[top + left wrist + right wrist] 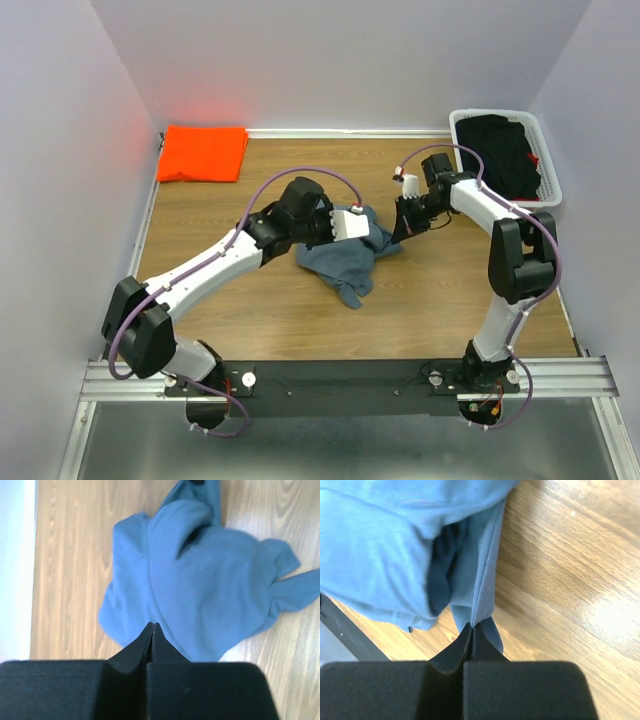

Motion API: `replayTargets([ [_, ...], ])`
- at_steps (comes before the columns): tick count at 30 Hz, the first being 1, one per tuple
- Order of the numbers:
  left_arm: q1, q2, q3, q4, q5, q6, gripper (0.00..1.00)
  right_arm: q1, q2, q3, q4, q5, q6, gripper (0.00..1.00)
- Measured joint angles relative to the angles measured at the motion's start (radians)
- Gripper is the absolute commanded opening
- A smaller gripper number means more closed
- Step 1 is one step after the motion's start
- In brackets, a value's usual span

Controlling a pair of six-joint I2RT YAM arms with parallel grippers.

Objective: Fold and stack the t-shirts
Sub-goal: Flatten out the tshirt

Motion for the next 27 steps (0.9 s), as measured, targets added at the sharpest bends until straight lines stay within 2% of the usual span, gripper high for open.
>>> replayTargets([
  [1,0.003,-0.013,0.000,-0.010,0.002,-0.001,0.22,0.000,-0.013,0.000,0.000,0.003,-0.001,0.01],
  [2,-0.010,-0.019,0.000,-0.018,0.004,-0.002,0.32,0.000,-0.021,0.000,0.000,0.004,-0.002,0.00],
  [3,-0.037,-0.020,0.000,-0.028,0.006,0.002,0.36,0.000,-0.024,0.000,-0.001,0.004,-0.003,0.01],
  [5,-0.116,-0.006,-0.005,-0.037,0.010,0.006,0.43,0.000,-0.023,0.000,-0.004,0.007,-0.003,0.00],
  [8,-0.206,0.033,-0.018,-0.037,0.018,0.016,0.47,0.000,-0.023,0.000,-0.006,0.013,-0.004,0.01],
  [12,-0.261,0.141,-0.024,-0.031,0.016,0.038,0.48,0.000,-0.023,-0.002,-0.007,0.016,-0.004,0.00],
  [21,-0.285,0.357,-0.023,0.001,-0.074,0.109,0.53,0.000,-0.022,-0.005,-0.007,0.017,-0.006,0.01],
  [27,-0.286,0.375,-0.031,0.061,-0.153,0.142,0.46,0.000,-0.013,-0.011,-0.008,0.017,-0.008,0.01],
])
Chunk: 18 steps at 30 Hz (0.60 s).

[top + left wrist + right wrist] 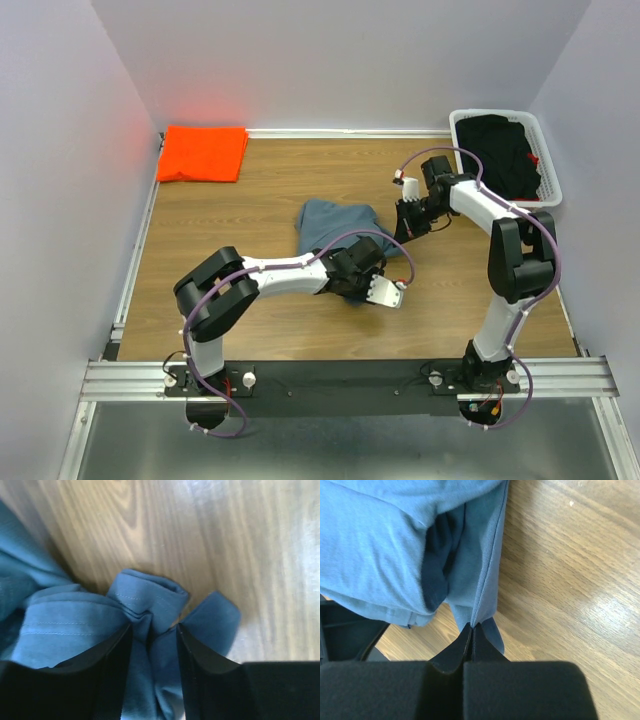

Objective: Fold and stack the t-shirts
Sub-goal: Flatten out the tshirt

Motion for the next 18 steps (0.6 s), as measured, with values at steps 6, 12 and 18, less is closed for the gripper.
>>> replayTargets([
  [6,0.002,0.001,0.000,0.014,-0.022,0.008,0.45,0.000,0.008,-0.011,0.000,0.000,-0.006,0.01],
  [12,0.011,0.001,0.000,0.014,-0.032,0.021,0.51,0.000,0.008,-0.012,0.000,0.000,-0.006,0.01],
  [18,0.013,0.001,0.000,0.014,-0.075,0.039,0.51,0.000,0.008,-0.023,0.000,0.000,-0.006,0.00],
])
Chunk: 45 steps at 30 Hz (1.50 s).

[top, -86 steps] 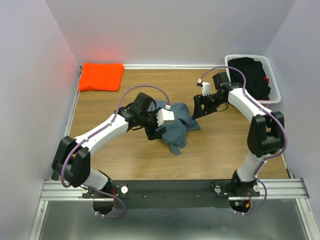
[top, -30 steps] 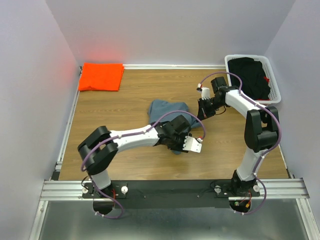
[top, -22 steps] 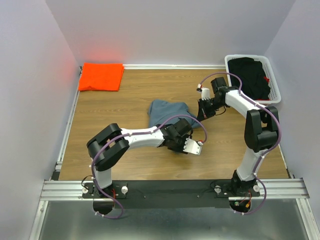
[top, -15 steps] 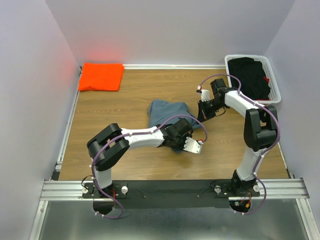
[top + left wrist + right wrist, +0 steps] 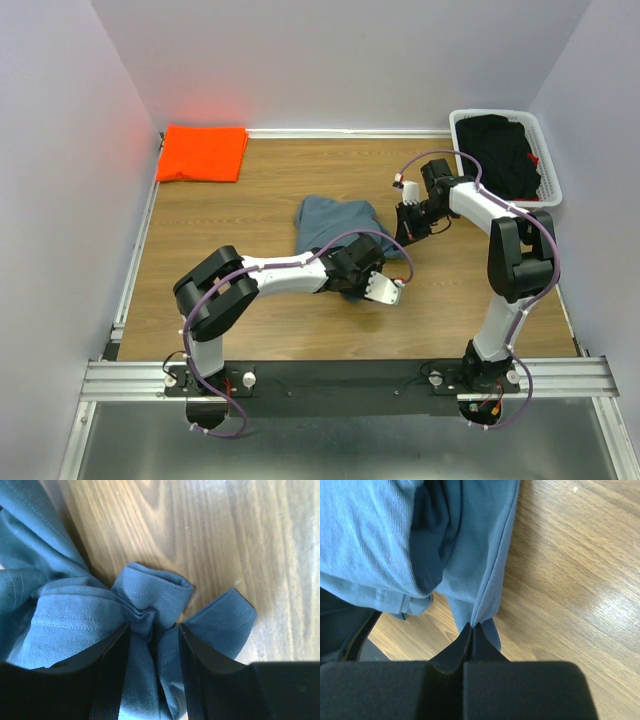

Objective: Fold and stack the t-shirts
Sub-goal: Flatten out the tshirt

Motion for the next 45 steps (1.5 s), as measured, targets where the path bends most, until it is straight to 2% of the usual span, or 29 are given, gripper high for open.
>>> replayTargets([
  [13,0.006,-0.071,0.000,0.004,-0.065,0.049,0.54,0.000,0.001,-0.002,0.000,-0.001,0.000,0.01],
  [21,0.016,-0.058,0.000,0.022,-0.070,0.066,0.54,0.000,0.004,-0.002,0.000,-0.001,0.000,0.01],
  [23,0.022,-0.043,0.000,0.028,-0.070,0.068,0.47,0.000,0.004,-0.002,0.000,0.000,0.000,0.00],
  [24,0.024,-0.037,0.000,0.029,-0.070,0.069,0.36,0.000,0.004,-0.002,0.000,0.000,0.000,0.01],
  [25,0.028,-0.032,0.000,0.029,-0.070,0.070,0.30,0.000,0.004,-0.002,0.000,-0.001,0.000,0.01],
  [26,0.032,-0.030,0.000,0.029,-0.070,0.068,0.18,0.000,0.005,-0.002,0.000,0.000,-0.001,0.01],
  [31,0.071,-0.038,0.030,-0.015,-0.040,0.063,0.00,0.000,0.007,-0.002,-0.001,0.000,-0.010,0.01],
  [36,0.182,-0.138,0.145,-0.145,0.093,0.026,0.00,-0.002,0.005,-0.002,-0.006,0.017,-0.025,0.01],
  [40,0.314,-0.279,0.241,-0.215,0.215,-0.022,0.00,-0.009,-0.014,-0.001,-0.020,0.044,-0.035,0.01],
  [45,0.482,-0.393,0.277,-0.294,0.379,-0.087,0.00,-0.030,-0.093,0.015,-0.072,0.093,-0.071,0.01],
])
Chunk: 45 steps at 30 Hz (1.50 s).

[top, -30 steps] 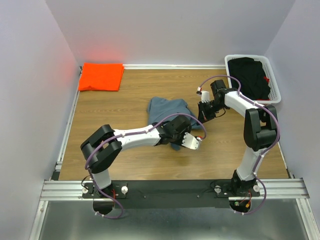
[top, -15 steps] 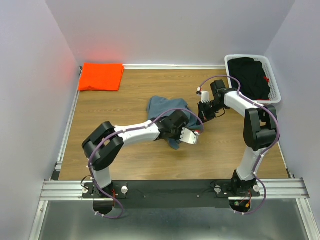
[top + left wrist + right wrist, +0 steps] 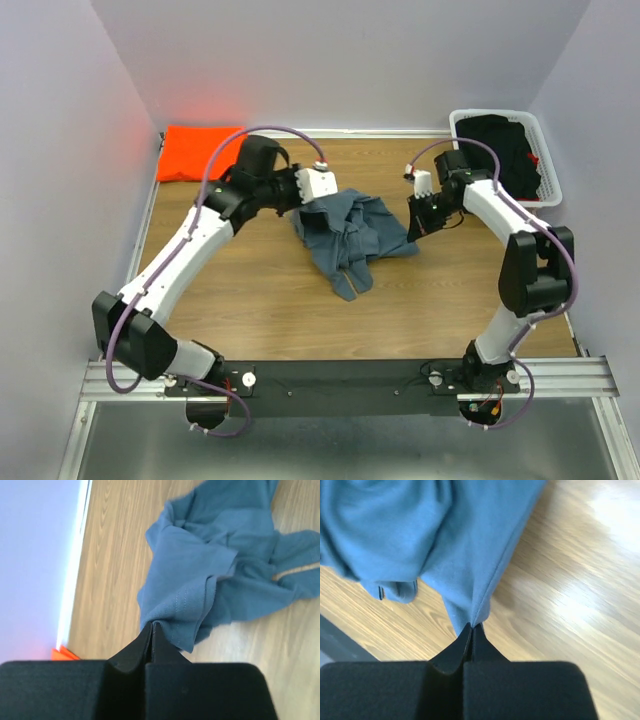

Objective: Fold and stack the t-shirts
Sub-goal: Flatten out the tshirt

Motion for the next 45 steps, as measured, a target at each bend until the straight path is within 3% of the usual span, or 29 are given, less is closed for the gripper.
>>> replayTargets([
  [6,0.257,-0.098,-0.093,-0.075,0.171,-0.064,0.00,-0.008,-0.136,0.042,-0.067,0.067,-0.078,0.01],
  [13,0.647,-0.056,-0.195,-0.100,0.277,-0.090,0.00,-0.009,-0.108,0.091,-0.103,0.137,-0.156,0.01],
  [16,0.696,0.005,-0.196,-0.091,0.277,-0.108,0.00,-0.009,-0.062,0.119,-0.110,0.153,-0.172,0.00],
  [27,0.697,0.321,-0.163,0.008,0.257,-0.235,0.00,-0.009,0.140,0.205,-0.106,0.147,-0.178,0.02],
  [28,0.697,0.341,-0.153,0.009,0.252,-0.246,0.00,-0.009,0.158,0.208,-0.106,0.147,-0.178,0.07],
  [29,0.697,0.362,-0.137,0.010,0.248,-0.254,0.00,-0.009,0.172,0.210,-0.107,0.147,-0.175,0.21],
  [32,0.697,0.395,-0.096,0.016,0.241,-0.264,0.00,-0.009,0.193,0.215,-0.106,0.147,-0.174,0.48],
  [36,0.697,0.406,-0.056,0.012,0.238,-0.263,0.00,-0.009,0.209,0.215,-0.106,0.146,-0.184,0.59],
  [40,0.697,0.407,-0.036,0.008,0.238,-0.256,0.00,-0.015,0.241,0.215,-0.102,0.146,-0.191,0.53],
  [41,0.697,0.407,-0.035,0.006,0.238,-0.253,0.00,-0.017,0.249,0.215,-0.101,0.146,-0.190,0.39],
  [43,0.697,0.407,-0.035,0.000,0.238,-0.248,0.01,-0.022,0.272,0.215,-0.095,0.148,-0.188,0.23],
  [44,0.697,0.407,-0.035,-0.005,0.238,-0.244,0.03,-0.024,0.283,0.215,-0.091,0.148,-0.190,0.09],
  [45,0.697,0.408,-0.035,-0.011,0.238,-0.240,0.09,-0.024,0.290,0.214,-0.087,0.151,-0.199,0.03],
])
